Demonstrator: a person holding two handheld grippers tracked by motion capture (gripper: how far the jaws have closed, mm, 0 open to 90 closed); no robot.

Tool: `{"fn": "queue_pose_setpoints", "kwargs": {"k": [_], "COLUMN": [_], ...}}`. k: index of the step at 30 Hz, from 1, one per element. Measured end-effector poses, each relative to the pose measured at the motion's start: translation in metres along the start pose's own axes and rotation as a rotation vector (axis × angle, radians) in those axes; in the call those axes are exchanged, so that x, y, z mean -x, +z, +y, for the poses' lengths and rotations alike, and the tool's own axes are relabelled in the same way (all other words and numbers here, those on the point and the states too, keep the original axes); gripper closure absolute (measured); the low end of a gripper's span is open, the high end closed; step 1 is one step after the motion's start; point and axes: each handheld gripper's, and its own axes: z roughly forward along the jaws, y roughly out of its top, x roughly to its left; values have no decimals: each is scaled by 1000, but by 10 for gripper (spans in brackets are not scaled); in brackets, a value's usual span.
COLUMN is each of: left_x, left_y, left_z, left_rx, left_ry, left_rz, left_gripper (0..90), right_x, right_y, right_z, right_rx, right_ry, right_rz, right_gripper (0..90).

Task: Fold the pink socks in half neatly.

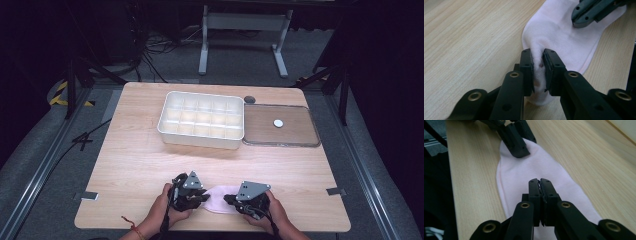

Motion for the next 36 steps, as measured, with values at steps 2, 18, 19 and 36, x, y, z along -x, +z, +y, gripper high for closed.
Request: {"fn": "queue_pose_setpoints", "kwargs": {"k": [2,18,19,36], "left_x": [1,3,3,3], "left_y": [0,-9,-9,-21], "left_z": [0,0,0,3], "left_rx": [1,68,68,141], "left_ry": [0,7,7,16], "left_rz": [6,7,7,4], "left_gripper": [794,802,803,804], "right_x": [0,0,0,4], "right_y": [2,13,13,31], "right_z": [2,7,7,23], "right_rx": [0,-47,-47,-48], "right_ry": [-3,-18,-18,-37], "right_rz": [2,39,39,58], "right_gripper": [883,889,889,889]}}
